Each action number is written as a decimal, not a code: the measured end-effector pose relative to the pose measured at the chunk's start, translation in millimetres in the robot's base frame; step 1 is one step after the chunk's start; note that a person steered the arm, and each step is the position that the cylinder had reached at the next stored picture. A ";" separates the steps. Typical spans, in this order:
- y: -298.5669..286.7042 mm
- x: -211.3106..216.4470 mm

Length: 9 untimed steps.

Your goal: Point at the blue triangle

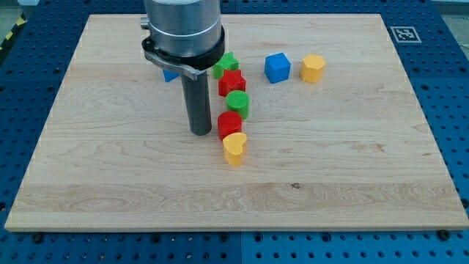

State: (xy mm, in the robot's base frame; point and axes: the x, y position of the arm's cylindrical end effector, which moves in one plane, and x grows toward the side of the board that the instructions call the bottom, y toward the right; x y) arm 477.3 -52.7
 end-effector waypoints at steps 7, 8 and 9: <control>-88.4 70.0; -94.7 69.8; -127.2 48.3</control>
State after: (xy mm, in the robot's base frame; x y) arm 525.6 -179.9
